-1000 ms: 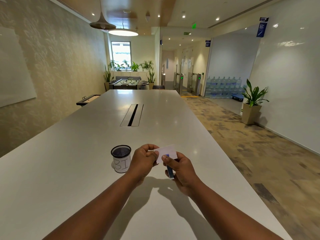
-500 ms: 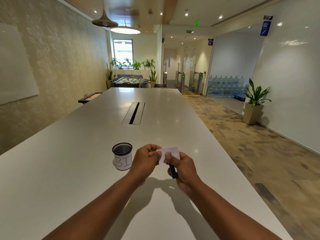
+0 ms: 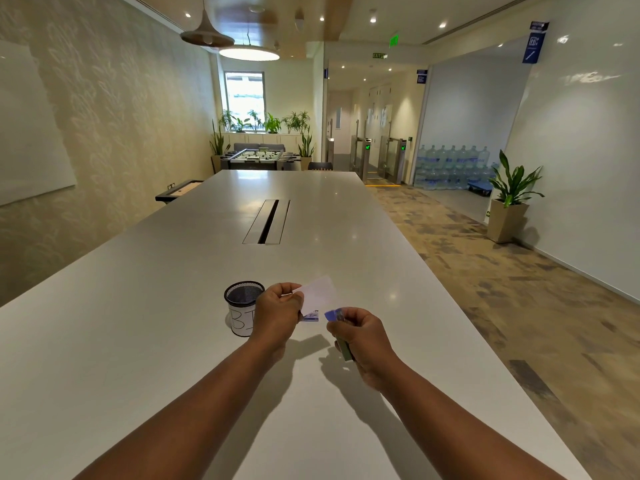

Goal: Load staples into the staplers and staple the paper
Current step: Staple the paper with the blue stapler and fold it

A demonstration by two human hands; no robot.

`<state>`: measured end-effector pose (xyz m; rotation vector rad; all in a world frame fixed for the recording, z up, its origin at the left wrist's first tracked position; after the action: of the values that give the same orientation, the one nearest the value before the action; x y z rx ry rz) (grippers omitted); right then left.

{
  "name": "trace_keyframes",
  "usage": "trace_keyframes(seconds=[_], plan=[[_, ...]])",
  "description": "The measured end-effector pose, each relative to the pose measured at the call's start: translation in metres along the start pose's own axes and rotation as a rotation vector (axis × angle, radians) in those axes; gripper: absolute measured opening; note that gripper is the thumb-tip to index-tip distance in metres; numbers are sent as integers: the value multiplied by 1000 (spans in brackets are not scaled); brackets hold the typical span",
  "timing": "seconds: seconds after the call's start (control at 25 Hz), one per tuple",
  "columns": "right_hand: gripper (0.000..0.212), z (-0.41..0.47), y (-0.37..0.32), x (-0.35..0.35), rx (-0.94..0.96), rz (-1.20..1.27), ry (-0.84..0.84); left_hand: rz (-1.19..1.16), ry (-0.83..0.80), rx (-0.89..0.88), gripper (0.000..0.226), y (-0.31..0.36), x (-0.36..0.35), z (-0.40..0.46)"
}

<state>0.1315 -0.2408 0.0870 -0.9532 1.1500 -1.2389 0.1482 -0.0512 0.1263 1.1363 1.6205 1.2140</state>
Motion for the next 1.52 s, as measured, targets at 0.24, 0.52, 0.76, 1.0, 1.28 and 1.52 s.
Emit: trace_keyframes(seconds=[0.24, 0.52, 0.76, 1.0, 1.28, 1.52], plan=[[28, 2, 8, 18, 88, -547, 62, -37, 38, 27, 14, -9, 6, 9], [42, 22, 28, -4, 163, -1077, -85, -13, 50, 69, 11, -20, 10, 22], [34, 40, 51, -11, 122, -1183, -154, 16, 52, 98, 12, -34, 20, 39], [35, 41, 60, -13, 101, -1195, -166, 13, 58, 117, 13, -43, 19, 48], [72, 37, 26, -3, 202, -1100, -77, -23, 63, 102, 11, -30, 18, 40], [59, 7, -62, -29, 911, -1208, -95, -34, 61, 72, 8, -11, 12, 12]])
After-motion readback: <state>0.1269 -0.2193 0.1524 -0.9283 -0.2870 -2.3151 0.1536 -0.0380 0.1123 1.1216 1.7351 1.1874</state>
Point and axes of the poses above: each hand's wrist, its own z-axis towards the middle knuckle, its own x-axis out of the back of the hand, y = z × x, the point moved 9 cm from there along z, towards the middle knuckle, and after that the axes turned 15 degrees about x, right-handed, at the moved point
